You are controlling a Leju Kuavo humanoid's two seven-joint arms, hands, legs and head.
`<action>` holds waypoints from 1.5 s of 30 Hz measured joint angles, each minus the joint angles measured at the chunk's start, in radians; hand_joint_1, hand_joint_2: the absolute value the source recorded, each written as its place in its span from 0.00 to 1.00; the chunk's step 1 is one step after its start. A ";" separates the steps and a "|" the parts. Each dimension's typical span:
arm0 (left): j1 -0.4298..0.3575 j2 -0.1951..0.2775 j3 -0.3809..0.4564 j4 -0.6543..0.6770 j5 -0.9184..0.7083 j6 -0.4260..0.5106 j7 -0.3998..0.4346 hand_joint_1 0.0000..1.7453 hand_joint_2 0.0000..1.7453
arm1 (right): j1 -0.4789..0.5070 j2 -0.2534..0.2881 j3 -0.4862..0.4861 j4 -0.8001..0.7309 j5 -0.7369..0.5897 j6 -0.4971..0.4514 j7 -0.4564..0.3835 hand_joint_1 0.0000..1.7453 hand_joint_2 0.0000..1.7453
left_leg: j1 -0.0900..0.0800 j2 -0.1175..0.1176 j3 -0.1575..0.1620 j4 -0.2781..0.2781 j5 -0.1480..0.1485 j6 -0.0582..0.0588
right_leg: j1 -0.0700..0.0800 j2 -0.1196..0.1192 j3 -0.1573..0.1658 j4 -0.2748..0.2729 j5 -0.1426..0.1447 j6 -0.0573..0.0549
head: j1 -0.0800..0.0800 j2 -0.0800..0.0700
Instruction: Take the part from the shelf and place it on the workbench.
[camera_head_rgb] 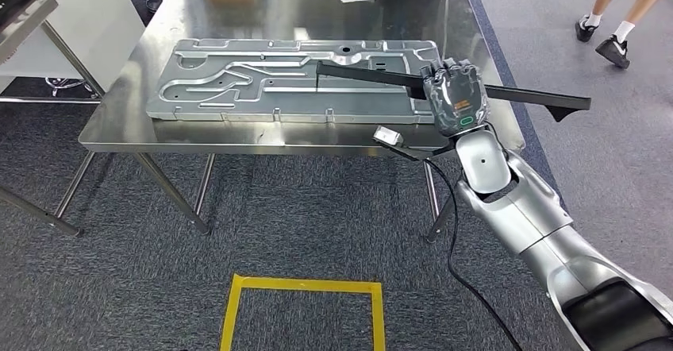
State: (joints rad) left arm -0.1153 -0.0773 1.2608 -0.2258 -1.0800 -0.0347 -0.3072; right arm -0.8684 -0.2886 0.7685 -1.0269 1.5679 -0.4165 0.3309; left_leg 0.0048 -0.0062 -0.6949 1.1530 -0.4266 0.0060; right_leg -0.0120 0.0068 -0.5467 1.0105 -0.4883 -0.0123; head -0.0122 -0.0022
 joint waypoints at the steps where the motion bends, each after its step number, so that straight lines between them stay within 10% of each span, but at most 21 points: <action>1: -0.001 0.000 0.000 0.000 0.000 0.000 0.001 0.00 0.00 | -0.004 0.010 0.004 0.010 0.000 0.000 -0.002 1.00 1.00 | -0.004 0.000 0.026 -0.061 0.029 0.007 | 0.001 0.000 0.011 -0.001 -0.009 0.004 | 0.001 0.000; 6: -0.006 -0.001 -0.001 0.000 0.000 0.002 0.003 0.00 0.00 | -0.020 0.044 0.019 0.048 0.000 0.001 -0.013 1.00 1.00 | -0.008 0.000 0.085 -0.155 0.014 0.030 | 0.000 -0.002 0.016 0.021 -0.007 0.032 | 0.001 0.000; 11: -0.006 -0.003 -0.002 0.000 0.000 0.003 0.004 0.00 0.00 | -0.028 0.059 0.027 0.073 0.000 0.000 -0.020 1.00 1.00 | -0.003 -0.005 0.142 -0.175 -0.020 0.041 | -0.003 -0.003 -0.158 0.265 -0.078 0.047 | 0.003 0.000; 13: -0.003 -0.004 -0.002 0.000 0.000 0.003 0.006 0.00 0.00 | -0.027 0.065 0.034 0.085 0.000 0.000 -0.030 1.00 1.00 | -0.003 -0.008 0.175 -0.175 -0.046 0.039 | -0.003 -0.003 -0.198 0.260 -0.095 0.049 | 0.003 0.000; 18: -0.005 -0.009 -0.002 0.001 -0.006 0.002 0.012 0.00 0.00 | -0.036 0.091 0.054 0.129 0.000 0.002 -0.061 1.00 1.00 | -0.004 -0.011 0.255 -0.179 -0.121 0.018 | 0.006 -0.009 -0.171 0.009 0.150 0.028 | 0.001 0.000; 20: -0.011 -0.009 -0.003 0.002 -0.007 0.002 0.015 0.00 0.00 | -0.044 0.107 0.061 0.145 0.001 0.003 -0.073 1.00 1.00 | -0.005 -0.011 0.265 -0.178 -0.125 0.004 | 0.010 -0.008 -0.162 -0.002 0.150 0.010 | 0.002 0.000; 24: -0.021 -0.009 -0.007 0.002 -0.009 0.000 0.018 0.00 0.00 | -0.061 0.147 0.065 0.165 0.001 0.001 -0.085 1.00 1.00 | 0.000 -0.005 0.163 0.009 -0.083 -0.022 | 0.005 -0.003 -0.109 -0.019 0.115 -0.017 | -0.001 0.000; 27: -0.021 -0.010 -0.010 0.002 -0.009 0.000 0.021 0.00 0.00 | -0.053 0.169 0.072 0.182 0.001 0.000 -0.087 1.00 1.00 | 0.003 -0.002 0.043 0.126 -0.174 -0.031 | 0.006 -0.001 -0.058 -0.022 0.074 -0.019 | -0.004 0.000; 29: -0.015 -0.011 -0.010 0.002 -0.009 0.000 0.022 0.00 0.00 | -0.048 0.180 0.075 0.193 0.001 -0.001 -0.088 1.00 1.00 | 0.003 -0.001 0.012 0.086 -0.206 -0.027 | 0.006 0.000 -0.021 -0.022 0.045 -0.018 | -0.003 0.000; 34: -0.007 -0.009 -0.010 0.002 -0.008 0.002 0.022 0.00 0.00 | -0.045 0.200 0.078 0.214 0.001 -0.003 -0.090 1.00 1.00 | -0.009 -0.003 0.017 -0.155 0.084 0.006 | 0.008 0.008 0.040 -0.020 -0.015 0.002 | -0.002 0.000; 39: -0.013 -0.013 -0.010 0.002 0.002 0.012 0.010 0.00 0.00 | -0.051 0.202 0.080 0.222 0.000 -0.011 -0.089 1.00 1.00 | -0.005 -0.004 0.039 -0.171 0.075 0.028 | 0.005 0.005 0.021 0.036 -0.069 0.035 | -0.002 0.000; 43: -0.014 -0.014 -0.010 0.002 0.003 0.019 0.003 0.00 1.00 | -0.036 0.202 0.080 0.232 0.001 -0.014 -0.086 0.00 0.00 | -0.005 -0.005 0.061 -0.171 0.052 0.033 | 0.001 0.002 -0.131 0.266 -0.130 0.047 | -0.001 0.000; 45: -0.011 -0.015 -0.010 0.002 0.003 0.023 0.004 0.00 0.50 | -0.029 0.202 0.081 0.237 0.001 -0.014 -0.086 0.00 0.00 | -0.005 -0.007 0.078 -0.166 0.036 0.031 | 0.000 0.001 -0.138 0.222 -0.055 0.045 | -0.001 0.000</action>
State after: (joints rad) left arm -0.1263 -0.0924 1.2505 -0.2239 -1.0769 -0.0116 -0.3035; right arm -0.8972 -0.0866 0.8492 -0.7901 1.5693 -0.4305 0.2449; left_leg -0.0006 -0.0131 -0.6170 0.9867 -0.3903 0.0369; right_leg -0.0119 0.0076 -0.6847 1.2323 -0.5430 0.0330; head -0.0132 -0.0020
